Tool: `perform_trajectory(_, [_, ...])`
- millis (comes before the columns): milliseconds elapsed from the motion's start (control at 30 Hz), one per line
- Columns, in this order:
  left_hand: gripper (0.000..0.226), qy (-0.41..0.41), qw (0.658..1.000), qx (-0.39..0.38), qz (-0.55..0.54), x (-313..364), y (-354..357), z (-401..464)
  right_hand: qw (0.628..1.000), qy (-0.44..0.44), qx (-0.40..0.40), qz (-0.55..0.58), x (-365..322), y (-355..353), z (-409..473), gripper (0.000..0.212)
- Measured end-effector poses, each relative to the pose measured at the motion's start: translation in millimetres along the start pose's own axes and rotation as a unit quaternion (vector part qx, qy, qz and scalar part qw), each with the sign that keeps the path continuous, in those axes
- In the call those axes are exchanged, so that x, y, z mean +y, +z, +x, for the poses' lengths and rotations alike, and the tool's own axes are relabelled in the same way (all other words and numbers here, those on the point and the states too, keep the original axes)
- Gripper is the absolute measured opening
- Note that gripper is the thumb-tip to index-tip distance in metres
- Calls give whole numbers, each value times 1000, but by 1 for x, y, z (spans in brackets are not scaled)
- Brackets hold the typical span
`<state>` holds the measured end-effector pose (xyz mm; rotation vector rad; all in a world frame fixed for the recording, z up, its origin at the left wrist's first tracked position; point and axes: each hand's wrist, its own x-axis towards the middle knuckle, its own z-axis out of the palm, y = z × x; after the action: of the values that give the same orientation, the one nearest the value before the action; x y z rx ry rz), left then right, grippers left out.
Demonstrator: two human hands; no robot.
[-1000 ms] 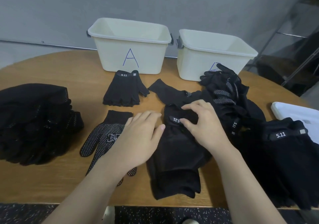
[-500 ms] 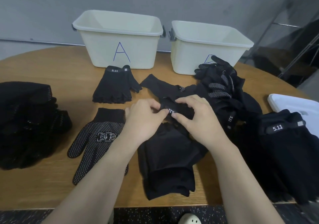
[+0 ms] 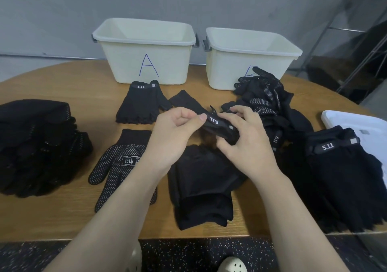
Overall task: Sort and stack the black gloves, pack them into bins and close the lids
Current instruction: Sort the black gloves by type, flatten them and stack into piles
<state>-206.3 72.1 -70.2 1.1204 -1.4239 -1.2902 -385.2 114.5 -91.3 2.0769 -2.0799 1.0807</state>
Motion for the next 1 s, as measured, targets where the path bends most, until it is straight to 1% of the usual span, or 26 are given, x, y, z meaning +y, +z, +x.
perform_trajectory(67, [19, 7, 1000, 1, -24, 3, -3, -2, 1000, 3, 9, 12, 3, 0, 1, 43])
perform_trajectory(133, [18, 16, 999, -2, -31, 6, -8, -3, 999, -2, 29, 45, 3, -1, 3, 28])
perform_trajectory(267, [17, 49, 998, 4, -36, 10, -14, -6, 985, -29, 58, 161, -7, -10, 5, 10])
perform_trajectory(333, [17, 73, 997, -8, -21, 9, -19, -8, 969, -4, 46, 241, -18, -19, 5, 15])
perform_trajectory(367, [24, 81, 996, -24, -10, 9, -21, -9, 958, 15, 35, 283, -22, -23, 5, 18])
perform_trajectory(433, [38, 81, 995, -57, 15, 9, -24, -15, 941, 38, 11, 335, -28, -30, 2, 17])
perform_trajectory(467, [39, 78, 994, -62, 34, 8, -25, -18, 935, 42, -4, 351, -31, -34, 0, 17])
perform_trajectory(533, [29, 77, 992, -61, 76, 8, -26, -25, 920, 56, -39, 385, -35, -40, -6, 21])
perform_trajectory(567, [25, 74, 992, -66, 75, 8, -27, -30, 912, 68, -55, 402, -38, -42, -9, 23])
perform_trajectory(600, [26, 65, 994, -73, 53, 9, -28, -34, 902, 76, -70, 420, -41, -45, -12, 26])
perform_trajectory(633, [34, 48, 996, -79, 16, 11, -29, -37, 893, 82, -86, 435, -44, -48, -15, 31])
perform_trajectory(667, [42, 25, 996, -82, -32, 12, -30, -40, 885, 90, -104, 446, -46, -49, -17, 37])
perform_trajectory(700, [44, 1, 993, -90, -79, 14, -31, -44, 878, 95, -121, 452, -48, -50, -19, 45])
perform_trajectory(733, [42, -19, 987, -104, -119, 15, -32, -47, 874, 98, -138, 455, -49, -51, -21, 52])
perform_trajectory(800, [34, -37, 979, -131, -154, 16, -34, -53, 871, 99, -166, 451, -52, -52, -26, 56])
perform_trajectory(833, [31, -36, 977, -136, -163, 16, -35, -55, 875, 94, -170, 444, -53, -53, -27, 54])
perform_trajectory(867, [28, -30, 976, -133, -172, 14, -36, -55, 880, 86, -165, 436, -54, -54, -30, 46])
perform_trajectory(900, [25, -21, 977, -123, -176, 13, -36, -55, 886, 77, -155, 429, -55, -56, -31, 34])
perform_trajectory(933, [21, -14, 979, -106, -175, 13, -35, -53, 892, 66, -149, 421, -56, -58, -33, 22])
perform_trajectory(1000, [13, -5, 983, -69, -170, 14, -33, -47, 903, 53, -142, 401, -57, -61, -33, 15])
